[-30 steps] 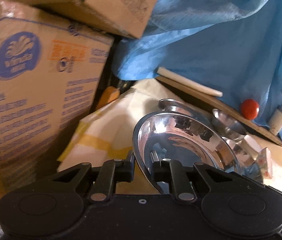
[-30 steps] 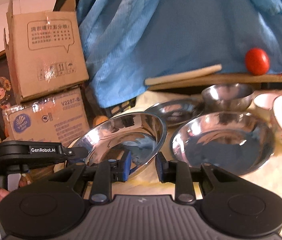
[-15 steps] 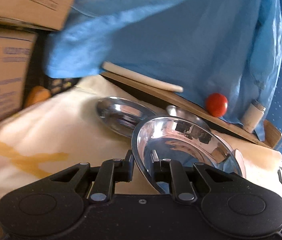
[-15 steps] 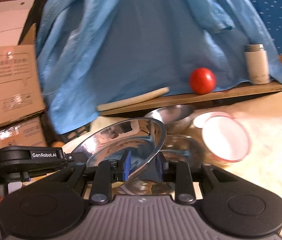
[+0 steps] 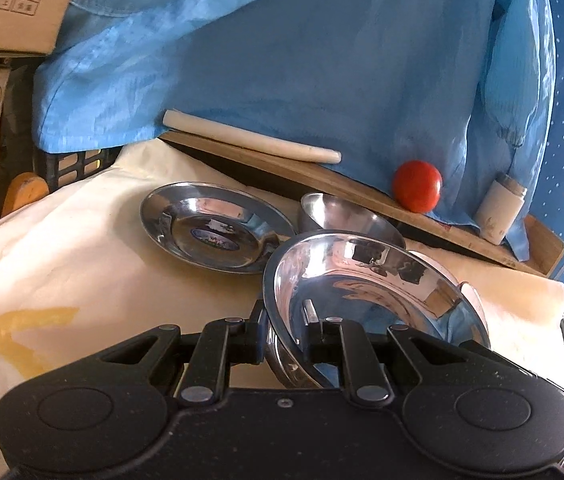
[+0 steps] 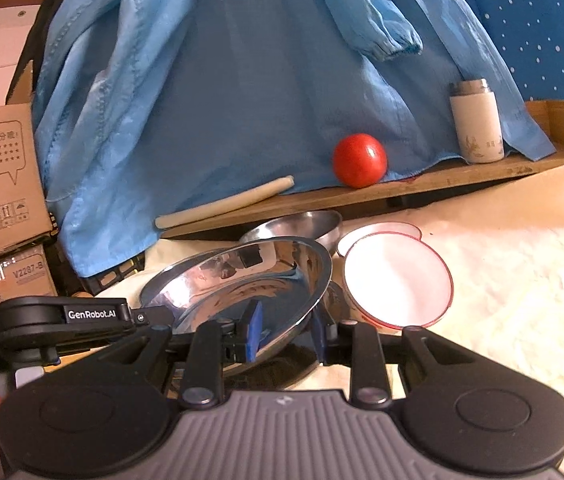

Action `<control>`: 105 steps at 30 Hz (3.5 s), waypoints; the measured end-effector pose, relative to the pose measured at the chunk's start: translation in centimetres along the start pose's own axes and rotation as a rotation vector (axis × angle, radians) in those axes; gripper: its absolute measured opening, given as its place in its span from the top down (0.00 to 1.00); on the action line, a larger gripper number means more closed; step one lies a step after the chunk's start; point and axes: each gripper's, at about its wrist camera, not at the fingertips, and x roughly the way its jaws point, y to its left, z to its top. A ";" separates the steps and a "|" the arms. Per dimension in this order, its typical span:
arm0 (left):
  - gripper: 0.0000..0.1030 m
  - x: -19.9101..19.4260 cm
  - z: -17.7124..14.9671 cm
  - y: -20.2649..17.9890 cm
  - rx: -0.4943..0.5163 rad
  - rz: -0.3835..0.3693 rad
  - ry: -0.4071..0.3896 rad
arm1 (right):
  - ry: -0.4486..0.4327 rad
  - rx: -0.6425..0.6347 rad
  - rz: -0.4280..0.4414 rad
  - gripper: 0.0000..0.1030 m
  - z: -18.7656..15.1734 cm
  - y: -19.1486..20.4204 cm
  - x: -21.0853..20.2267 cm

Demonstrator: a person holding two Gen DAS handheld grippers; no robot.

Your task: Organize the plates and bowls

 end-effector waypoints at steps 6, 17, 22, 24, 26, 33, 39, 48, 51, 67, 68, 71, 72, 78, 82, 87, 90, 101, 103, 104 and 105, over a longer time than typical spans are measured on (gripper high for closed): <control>0.81 0.5 0.0 -0.5 0.012 0.013 0.008 | 0.014 0.007 0.001 0.69 0.0 -0.4 0.5; 0.81 0.9 0.0 -0.8 0.033 0.026 0.008 | 0.042 0.002 0.000 0.67 0.1 -0.5 1.1; 0.81 1.0 -0.1 -1.0 0.046 0.036 0.005 | 0.053 -0.005 -0.005 0.66 0.1 -0.4 1.3; 0.80 1.0 -0.1 -1.0 0.054 0.039 0.006 | 0.056 -0.010 -0.008 0.65 0.1 -0.3 1.4; 0.79 1.0 -0.1 -1.1 0.064 0.045 0.006 | 0.059 -0.016 -0.011 0.65 0.1 -0.2 1.4; 0.75 1.1 -0.3 -1.6 0.099 0.066 0.007 | 0.060 -0.036 -0.020 0.64 0.2 0.1 1.3; 0.69 1.1 -0.4 -1.7 0.100 0.072 0.011 | 0.059 -0.040 -0.022 0.61 0.1 0.1 1.2; 0.55 0.8 -0.6 -1.4 0.069 0.072 0.009 | 0.054 -0.052 -0.028 0.51 0.1 0.2 0.9; 0.41 0.5 -0.5 -1.2 0.044 0.065 0.003 | 0.022 -0.071 -0.032 0.39 0.2 0.4 0.3; 0.01 -1.2 0.5 2.6 -0.083 0.136 -0.066 | -0.037 -0.046 0.008 0.00 0.6 0.3 -0.6; 0.01 -1.2 0.6 3.0 -0.085 0.150 -0.059 | -0.035 -0.044 0.009 0.00 0.6 0.3 -0.5; 0.01 -1.3 1.0 4.1 -0.083 0.183 -0.053 | -0.029 -0.044 0.019 0.00 0.6 0.4 -0.3; 0.01 -1.3 1.2 4.3 -0.083 0.190 -0.049 | -0.027 -0.045 0.025 0.00 0.7 0.4 -0.2; 0.01 -0.5 2.3 5.6 -0.137 0.236 -0.005 | 0.030 -0.113 0.113 0.00 2.4 0.7 1.0; 0.01 0.6 3.2 5.7 -0.174 0.272 0.031 | 0.111 -0.149 0.182 0.00 4.5 0.7 2.8; 0.01 1.9 4.2 6.3 -0.224 0.288 0.069 | 0.216 -0.189 0.247 0.00 7.9 0.9 6.3; 0.01 2.6 4.7 6.5 -0.250 0.320 0.074 | 0.269 -0.186 0.228 0.00 9.5 1.1 8.4; 0.01 3.6 5.0 7.1 -0.353 0.304 0.078 | 0.264 -0.331 0.269 0.00 12.2 3.4 13.6; 0.01 3.5 4.8 7.1 -0.368 0.292 0.066 | 0.259 -0.387 0.306 0.00 12.5 4.0 14.6; 0.01 3.5 4.8 7.1 -0.366 0.293 0.067 | 0.256 -0.413 0.318 0.00 12.6 4.4 15.0; 0.01 3.6 4.7 7.0 -0.359 0.295 0.069 | 0.256 -0.448 0.334 0.00 12.8 4.8 15.5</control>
